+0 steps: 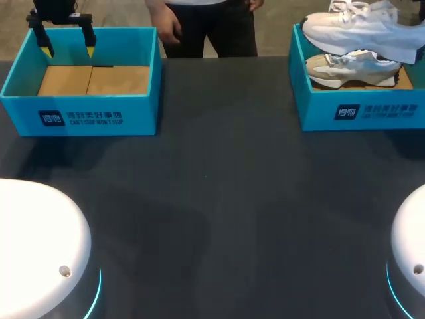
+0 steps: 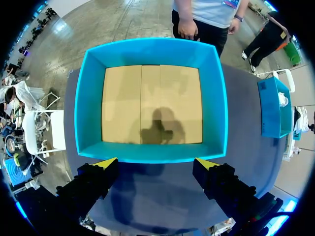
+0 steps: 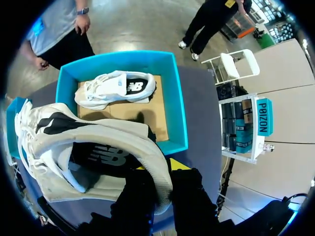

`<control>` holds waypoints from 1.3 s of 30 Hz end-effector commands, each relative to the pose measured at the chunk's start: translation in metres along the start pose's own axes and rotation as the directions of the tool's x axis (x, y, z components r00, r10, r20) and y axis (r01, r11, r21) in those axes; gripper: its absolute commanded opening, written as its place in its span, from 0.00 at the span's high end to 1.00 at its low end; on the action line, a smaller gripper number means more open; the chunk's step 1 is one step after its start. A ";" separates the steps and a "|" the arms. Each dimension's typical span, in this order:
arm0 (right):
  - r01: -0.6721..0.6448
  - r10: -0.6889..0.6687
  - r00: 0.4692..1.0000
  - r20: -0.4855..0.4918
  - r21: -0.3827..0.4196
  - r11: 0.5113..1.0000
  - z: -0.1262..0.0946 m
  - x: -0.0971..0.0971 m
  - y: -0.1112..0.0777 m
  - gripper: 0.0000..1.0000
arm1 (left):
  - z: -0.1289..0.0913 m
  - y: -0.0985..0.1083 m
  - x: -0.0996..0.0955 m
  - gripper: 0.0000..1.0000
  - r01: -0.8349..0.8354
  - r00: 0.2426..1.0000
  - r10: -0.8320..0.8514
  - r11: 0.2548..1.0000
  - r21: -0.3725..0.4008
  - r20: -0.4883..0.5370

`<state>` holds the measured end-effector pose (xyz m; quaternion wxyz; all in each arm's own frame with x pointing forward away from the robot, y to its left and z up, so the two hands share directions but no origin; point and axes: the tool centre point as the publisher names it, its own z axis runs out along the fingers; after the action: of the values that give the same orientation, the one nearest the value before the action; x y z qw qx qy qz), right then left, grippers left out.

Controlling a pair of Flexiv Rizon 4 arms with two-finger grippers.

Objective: Take the shoe out of the shoebox, open the shoe tongue, remove and reinsert the insole, then place the shoe into the shoebox

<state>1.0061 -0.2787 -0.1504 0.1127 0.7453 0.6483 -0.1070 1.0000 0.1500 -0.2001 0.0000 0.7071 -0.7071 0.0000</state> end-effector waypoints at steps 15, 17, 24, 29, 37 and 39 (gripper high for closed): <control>-0.001 0.001 1.000 -0.002 0.006 1.000 -0.002 -0.001 0.003 1.00 | 0.000 0.000 0.000 0.00 0.000 1.000 0.000 1.000 0.000 0.000; -0.013 0.013 1.000 0.005 0.004 1.000 -0.005 0.003 -0.003 1.00 | 0.000 0.000 0.000 0.00 0.000 1.000 0.000 1.000 0.000 0.000; -0.047 0.047 0.999 -0.003 -0.010 0.999 -0.021 0.031 -0.040 1.00 | 0.000 0.000 0.000 0.00 0.000 1.000 0.000 1.000 0.000 0.000; -0.057 0.057 0.998 0.018 -0.015 0.998 -0.029 0.055 -0.068 1.00 | 0.000 0.000 0.000 0.00 0.000 1.000 0.000 1.000 0.000 0.000; -0.052 0.053 0.998 0.033 -0.014 0.999 -0.040 0.094 -0.122 1.00 | 0.000 0.000 0.000 0.00 0.000 1.000 0.000 1.000 0.000 0.000; -0.045 0.045 0.998 0.040 -0.011 0.999 -0.043 0.104 -0.136 1.00 | 0.000 0.000 0.000 0.00 0.000 1.000 0.000 1.000 0.000 0.000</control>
<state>0.9085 -0.1634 -0.1476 0.1047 0.7605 0.6278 -0.1287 1.0000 0.1499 -0.2000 0.0000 0.7070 -0.7072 0.0000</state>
